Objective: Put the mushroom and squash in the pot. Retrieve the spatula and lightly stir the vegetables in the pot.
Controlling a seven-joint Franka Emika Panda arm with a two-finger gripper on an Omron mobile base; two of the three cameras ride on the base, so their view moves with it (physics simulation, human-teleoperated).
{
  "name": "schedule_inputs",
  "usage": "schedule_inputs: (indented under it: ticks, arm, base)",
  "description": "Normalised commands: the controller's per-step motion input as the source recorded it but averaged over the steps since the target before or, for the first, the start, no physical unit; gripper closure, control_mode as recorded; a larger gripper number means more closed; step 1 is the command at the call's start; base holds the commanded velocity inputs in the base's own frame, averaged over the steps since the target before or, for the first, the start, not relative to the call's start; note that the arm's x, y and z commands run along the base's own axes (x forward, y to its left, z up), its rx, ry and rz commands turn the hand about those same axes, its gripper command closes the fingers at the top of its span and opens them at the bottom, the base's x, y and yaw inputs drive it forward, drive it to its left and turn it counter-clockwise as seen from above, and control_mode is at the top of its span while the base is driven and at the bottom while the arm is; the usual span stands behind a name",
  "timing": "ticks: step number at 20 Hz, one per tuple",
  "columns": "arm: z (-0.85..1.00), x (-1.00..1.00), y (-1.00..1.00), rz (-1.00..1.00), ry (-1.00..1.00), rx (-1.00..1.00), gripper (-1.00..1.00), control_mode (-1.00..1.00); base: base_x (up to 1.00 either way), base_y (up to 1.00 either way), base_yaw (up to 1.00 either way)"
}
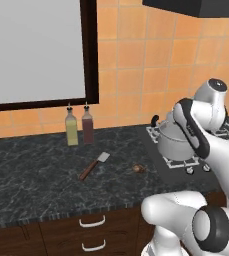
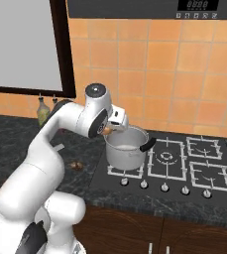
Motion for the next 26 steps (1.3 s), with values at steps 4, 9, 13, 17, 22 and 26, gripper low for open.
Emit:
schedule_inputs:
  ticks: [4, 9, 13, 17, 22, 26]
  arm:
    - [-0.66, 0.43, -0.1, 0.0, 0.09, -0.11, 1.0, -1.0]
    - [-0.37, 0.01, -0.46, 0.0, 0.0, -0.07, 1.0, -1.0]
    - [-0.4, 0.11, -0.38, 0.0, 0.03, 0.0, 1.0, -1.0]
    - [-0.47, 0.18, -0.24, 0.0, 0.05, 0.0, 1.0, -1.0]
    - [-0.42, 0.25, -0.08, 0.0, 0.07, -0.01, -1.0, -1.0]
    - [-0.1, 0.07, 0.0, 0.0, 0.0, -0.03, -1.0, -1.0]
  base:
    - [0.0, 0.0, 0.0]
    - [0.0, 0.0, 0.0]
    - [0.0, 0.0, 0.0]
    - [0.0, 0.0, 0.0]
    - [0.0, 0.0, 0.0]
    - [0.0, 0.0, 0.0]
